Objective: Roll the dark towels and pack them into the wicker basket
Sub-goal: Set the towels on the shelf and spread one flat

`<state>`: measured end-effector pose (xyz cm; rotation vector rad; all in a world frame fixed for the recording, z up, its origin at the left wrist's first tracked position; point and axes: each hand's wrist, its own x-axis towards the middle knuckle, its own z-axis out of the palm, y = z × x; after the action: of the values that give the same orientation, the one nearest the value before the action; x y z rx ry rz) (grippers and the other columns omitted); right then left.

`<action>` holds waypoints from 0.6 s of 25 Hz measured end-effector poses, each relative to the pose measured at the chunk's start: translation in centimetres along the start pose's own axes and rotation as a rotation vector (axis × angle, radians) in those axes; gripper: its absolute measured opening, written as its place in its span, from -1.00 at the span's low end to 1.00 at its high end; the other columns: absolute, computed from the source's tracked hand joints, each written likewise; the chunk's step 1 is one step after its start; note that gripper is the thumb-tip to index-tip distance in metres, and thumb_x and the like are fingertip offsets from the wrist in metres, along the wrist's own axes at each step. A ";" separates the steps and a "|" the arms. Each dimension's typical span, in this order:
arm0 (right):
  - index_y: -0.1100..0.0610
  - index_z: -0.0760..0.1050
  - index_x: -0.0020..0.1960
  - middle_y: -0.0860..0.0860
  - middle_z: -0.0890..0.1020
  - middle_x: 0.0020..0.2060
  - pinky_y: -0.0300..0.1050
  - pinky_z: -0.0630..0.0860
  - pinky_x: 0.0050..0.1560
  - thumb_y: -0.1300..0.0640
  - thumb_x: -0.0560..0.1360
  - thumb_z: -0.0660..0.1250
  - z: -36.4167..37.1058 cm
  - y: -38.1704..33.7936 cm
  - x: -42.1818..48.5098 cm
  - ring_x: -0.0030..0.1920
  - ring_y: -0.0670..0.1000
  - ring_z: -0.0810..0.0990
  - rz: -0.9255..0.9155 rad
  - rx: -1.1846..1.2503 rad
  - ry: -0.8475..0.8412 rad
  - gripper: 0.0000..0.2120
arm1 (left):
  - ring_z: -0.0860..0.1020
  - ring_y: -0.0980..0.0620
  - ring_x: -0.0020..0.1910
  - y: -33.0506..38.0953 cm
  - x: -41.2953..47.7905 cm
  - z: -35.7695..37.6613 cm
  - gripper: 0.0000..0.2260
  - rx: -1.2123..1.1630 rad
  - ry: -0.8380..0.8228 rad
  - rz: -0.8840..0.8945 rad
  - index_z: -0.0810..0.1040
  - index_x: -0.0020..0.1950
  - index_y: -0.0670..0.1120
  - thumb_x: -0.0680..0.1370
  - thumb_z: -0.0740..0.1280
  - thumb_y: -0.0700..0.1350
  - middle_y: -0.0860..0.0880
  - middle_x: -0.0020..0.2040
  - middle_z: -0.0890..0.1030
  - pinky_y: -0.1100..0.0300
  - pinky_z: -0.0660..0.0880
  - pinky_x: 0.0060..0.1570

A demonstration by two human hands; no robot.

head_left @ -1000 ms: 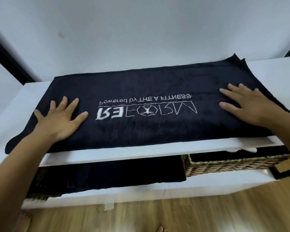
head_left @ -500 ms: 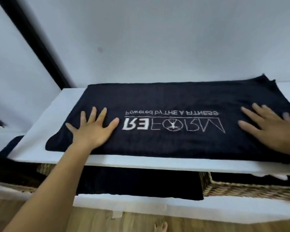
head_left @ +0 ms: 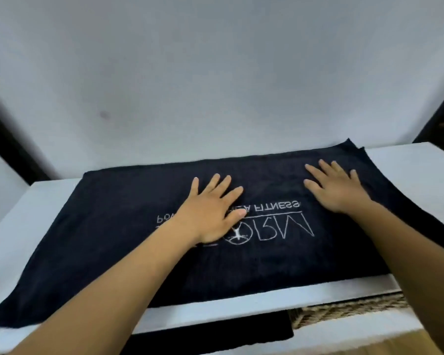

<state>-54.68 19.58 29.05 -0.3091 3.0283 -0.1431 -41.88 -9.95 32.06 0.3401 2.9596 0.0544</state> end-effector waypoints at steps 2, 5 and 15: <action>-0.18 -0.03 0.59 -0.06 -0.04 0.61 0.22 -0.19 0.53 -0.29 0.61 -0.10 0.8 0.6 -0.6 0.59 0.03 -0.14 0.017 0.001 0.011 -0.42 | -0.25 -0.03 0.58 2.5 4.2 0.2 -0.42 0.019 -0.051 0.146 -0.10 0.61 0.14 0.62 -0.12 0.30 -0.04 0.62 -0.16 -0.23 -0.24 0.51; -0.08 0.09 0.59 -0.04 0.17 0.57 0.07 -0.11 0.56 -0.17 0.64 0.07 -0.1 0.8 -1.1 0.58 -0.02 0.02 -0.005 0.263 0.054 -0.45 | -0.27 -0.04 0.58 5.8 10.1 0.2 -0.41 0.027 -0.059 0.283 -0.12 0.61 0.12 0.62 -0.12 0.30 -0.05 0.62 -0.18 -0.24 -0.23 0.51; -0.28 -0.16 0.56 -0.24 -0.28 0.51 0.04 -0.29 0.55 -0.40 0.48 -0.30 -1.0 8.8 -11.9 0.53 -0.15 -0.36 -0.013 0.063 -0.036 -0.33 | -0.10 -0.06 0.60 19.0 24.5 0.5 -0.48 -0.110 0.059 0.358 0.07 0.59 0.15 0.64 -0.05 0.24 0.01 0.63 -0.01 -0.23 -0.18 0.52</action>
<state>-44.91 30.67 30.10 -0.3232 2.9799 -0.2313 -61.17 14.15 28.75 0.8601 2.8976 0.2727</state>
